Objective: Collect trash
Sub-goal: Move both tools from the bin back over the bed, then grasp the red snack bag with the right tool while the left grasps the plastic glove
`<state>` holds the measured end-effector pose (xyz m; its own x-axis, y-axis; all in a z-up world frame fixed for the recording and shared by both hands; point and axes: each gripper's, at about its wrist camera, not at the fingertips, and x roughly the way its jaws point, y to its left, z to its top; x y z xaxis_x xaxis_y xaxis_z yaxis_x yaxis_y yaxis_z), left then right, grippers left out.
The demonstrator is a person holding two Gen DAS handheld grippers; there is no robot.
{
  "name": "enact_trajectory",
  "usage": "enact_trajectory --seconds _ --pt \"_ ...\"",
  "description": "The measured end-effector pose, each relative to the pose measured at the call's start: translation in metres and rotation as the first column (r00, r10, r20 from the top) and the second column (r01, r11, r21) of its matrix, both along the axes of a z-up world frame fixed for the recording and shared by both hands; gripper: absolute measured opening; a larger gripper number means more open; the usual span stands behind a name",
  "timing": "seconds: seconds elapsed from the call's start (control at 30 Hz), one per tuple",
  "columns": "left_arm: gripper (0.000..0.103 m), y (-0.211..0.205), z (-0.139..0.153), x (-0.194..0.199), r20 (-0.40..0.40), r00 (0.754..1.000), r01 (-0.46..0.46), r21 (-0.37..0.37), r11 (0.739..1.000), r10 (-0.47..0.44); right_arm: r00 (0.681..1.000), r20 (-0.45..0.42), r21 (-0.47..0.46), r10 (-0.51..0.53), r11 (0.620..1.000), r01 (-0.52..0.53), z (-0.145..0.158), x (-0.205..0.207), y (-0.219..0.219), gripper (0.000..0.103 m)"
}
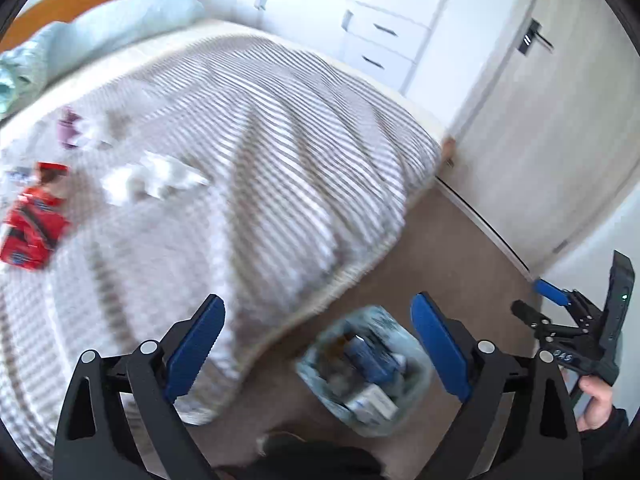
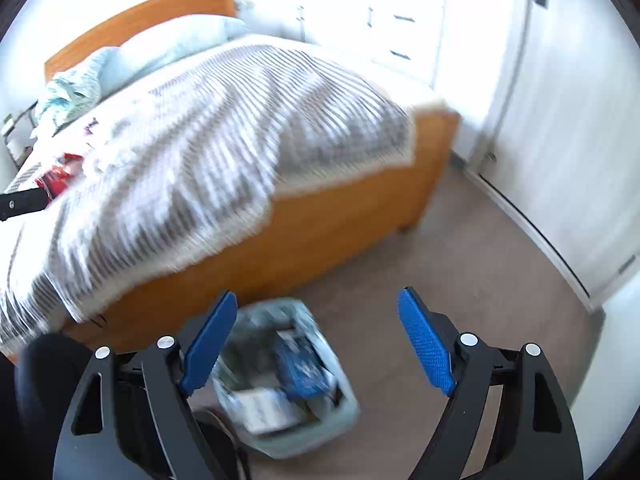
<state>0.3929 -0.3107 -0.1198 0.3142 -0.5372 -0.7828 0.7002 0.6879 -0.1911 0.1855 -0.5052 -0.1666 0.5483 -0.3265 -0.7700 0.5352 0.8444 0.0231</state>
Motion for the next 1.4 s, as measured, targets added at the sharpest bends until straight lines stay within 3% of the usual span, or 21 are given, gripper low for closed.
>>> enact_trajectory --seconds 0.1,0.17,0.27,0.33,0.4,0.5,0.53,0.6,0.67,0.8,0.87,0.9,0.93,0.97,1.03,1.07,1.1,1.2,1.27,1.4 --pt "0.092 0.049 0.01 0.037 0.033 0.994 -0.101 -0.02 0.995 0.102 0.997 0.036 -0.015 0.061 0.998 -0.06 0.02 0.039 0.026 0.079" --pt "0.092 0.091 0.016 0.067 0.012 0.989 -0.148 -0.053 0.988 0.149 0.991 0.064 -0.022 0.116 0.993 -0.115 0.031 0.065 0.048 0.079" --pt "0.092 0.169 0.029 0.113 -0.017 0.963 -0.269 -0.156 0.95 0.27 0.97 0.131 -0.033 0.206 0.979 -0.203 0.043 0.101 0.087 0.079" --pt "0.092 0.222 0.032 0.145 -0.049 0.913 -0.406 -0.204 0.891 0.405 0.949 0.148 -0.051 0.279 0.96 -0.275 0.044 0.128 0.118 0.079" --pt "0.091 0.272 0.028 0.171 -0.108 0.847 -0.529 -0.257 0.809 0.52 0.924 0.138 -0.072 0.357 0.934 -0.351 0.041 0.157 0.149 0.079" --pt "0.089 0.319 0.01 0.207 -0.236 0.809 -0.587 -0.346 0.732 0.538 0.885 0.103 -0.123 0.455 0.888 -0.442 0.033 0.202 0.198 0.079" --pt "0.087 0.327 0.005 0.218 -0.282 0.801 -0.598 -0.357 0.717 0.528 0.873 0.091 -0.14 0.479 0.874 -0.465 0.03 0.217 0.215 0.079" --pt "0.084 0.332 -0.007 0.234 -0.316 0.799 -0.601 -0.367 0.71 0.512 0.84 0.092 -0.135 0.535 0.842 -0.522 0.027 0.243 0.245 0.079" --pt "0.083 0.329 -0.015 0.247 -0.297 0.777 -0.629 -0.323 0.707 0.555 0.82 0.087 -0.148 0.566 0.821 -0.551 0.021 0.273 0.273 0.079" --pt "0.083 0.312 -0.037 0.274 -0.304 0.784 -0.612 -0.239 0.754 0.541 0.803 0.079 -0.167 0.591 0.801 -0.574 0.01 0.324 0.312 0.079" --pt "0.081 0.304 -0.052 0.281 -0.321 0.774 -0.615 -0.177 0.768 0.546 0.805 0.081 -0.171 0.588 0.804 -0.57 0.004 0.348 0.323 0.079" --pt "0.075 0.302 -0.057 0.283 -0.334 0.778 -0.605 -0.172 0.778 0.531 0.81 0.089 -0.168 0.579 0.811 -0.561 0.002 0.358 0.325 0.079" --pt "0.05 0.303 -0.063 0.288 -0.357 0.782 -0.595 -0.181 0.783 0.511 0.816 0.099 -0.161 0.569 0.818 -0.552 -0.001 0.369 0.327 0.079" --pt "0.017 0.306 -0.068 0.29 -0.394 0.774 -0.597 -0.196 0.778 0.495 0.822 0.109 -0.146 0.559 0.827 -0.543 -0.003 0.38 0.329 0.079" --pt "0.0 0.324 -0.074 0.294 -0.469 0.737 -0.64 -0.249 0.727 0.488 0.835 0.127 -0.112 0.536 0.844 -0.525 -0.009 0.402 0.328 0.079" --pt "0.0 0.333 -0.069 0.293 -0.467 0.731 -0.655 -0.278 0.702 0.497 0.841 0.13 -0.097 0.526 0.851 -0.517 -0.012 0.411 0.328 0.079" --pt "0.0 0.343 -0.061 0.291 -0.45 0.732 -0.664 -0.302 0.684 0.512 0.843 0.132 -0.078 0.522 0.853 -0.516 -0.015 0.419 0.328 0.077" --pt "0.0 0.369 -0.035 0.281 -0.407 0.743 -0.668 -0.416 0.617 0.531 0.84 0.121 -0.048 0.529 0.848 -0.527 -0.026 0.432 0.328 0.049" --pt "0.0 0.385 -0.022 0.275 -0.378 0.741 -0.67 -0.477 0.569 0.555 0.838 0.119 -0.02 0.532 0.845 -0.534 -0.031 0.432 0.325 0.013" --pt "0.0 0.407 -0.006 0.266 -0.355 0.725 -0.667 -0.574 0.475 0.59 0.84 0.147 0.025 0.522 0.847 -0.531 -0.03 0.429 0.318 0.003"
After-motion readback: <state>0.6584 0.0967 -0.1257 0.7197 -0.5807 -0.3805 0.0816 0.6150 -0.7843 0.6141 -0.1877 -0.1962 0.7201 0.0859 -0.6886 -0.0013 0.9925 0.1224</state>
